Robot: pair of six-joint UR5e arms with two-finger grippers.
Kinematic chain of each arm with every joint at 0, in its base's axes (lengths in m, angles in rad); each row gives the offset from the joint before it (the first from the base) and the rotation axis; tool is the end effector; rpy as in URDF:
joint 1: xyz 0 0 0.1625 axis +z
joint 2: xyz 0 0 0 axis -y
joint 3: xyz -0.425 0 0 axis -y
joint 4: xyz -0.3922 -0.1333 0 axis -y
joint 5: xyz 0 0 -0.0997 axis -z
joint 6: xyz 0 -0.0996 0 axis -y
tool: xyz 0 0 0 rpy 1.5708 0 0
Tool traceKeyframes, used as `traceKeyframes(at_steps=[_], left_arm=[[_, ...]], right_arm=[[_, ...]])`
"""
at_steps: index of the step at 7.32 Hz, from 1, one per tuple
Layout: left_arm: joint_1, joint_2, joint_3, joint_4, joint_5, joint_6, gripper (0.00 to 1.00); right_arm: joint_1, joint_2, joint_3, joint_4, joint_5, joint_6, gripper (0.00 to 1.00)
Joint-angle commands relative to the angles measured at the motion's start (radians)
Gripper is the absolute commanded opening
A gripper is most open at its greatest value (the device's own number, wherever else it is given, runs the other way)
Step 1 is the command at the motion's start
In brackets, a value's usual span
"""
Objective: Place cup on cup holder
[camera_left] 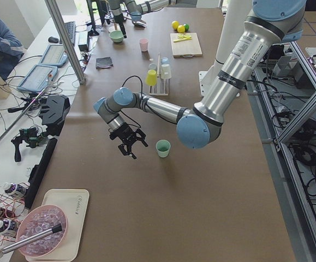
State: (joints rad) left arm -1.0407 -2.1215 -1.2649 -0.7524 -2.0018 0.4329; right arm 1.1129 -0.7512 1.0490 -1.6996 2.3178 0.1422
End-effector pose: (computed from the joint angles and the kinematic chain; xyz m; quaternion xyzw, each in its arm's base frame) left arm 0.2432 -0.5964 0.5597 -0.2860 0.1914 0.3803 0.8585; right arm -0.2931 -0.7431 0.3928 -0.0324 -0.3706 -0.1762 0.9114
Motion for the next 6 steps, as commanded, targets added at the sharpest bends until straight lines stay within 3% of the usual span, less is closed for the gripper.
traceKeyframes(at_steps=[1, 4, 6], left_arm=[[0.002, -0.055, 0.085, 0.042, -0.053, 0.001, 0.98], [0.03, -0.09, 0.113, 0.076, -0.17, -0.009, 0.98], [0.106, -0.08, 0.117, 0.087, -0.173, -0.035, 0.98]], right_arm=[[-0.025, 0.044, -0.061, -0.107, -0.035, -0.08, 1.0], [-0.042, 0.078, -0.113, -0.259, -0.049, -0.206, 1.0], [-0.062, 0.114, -0.18, -0.284, -0.037, -0.219, 1.0]])
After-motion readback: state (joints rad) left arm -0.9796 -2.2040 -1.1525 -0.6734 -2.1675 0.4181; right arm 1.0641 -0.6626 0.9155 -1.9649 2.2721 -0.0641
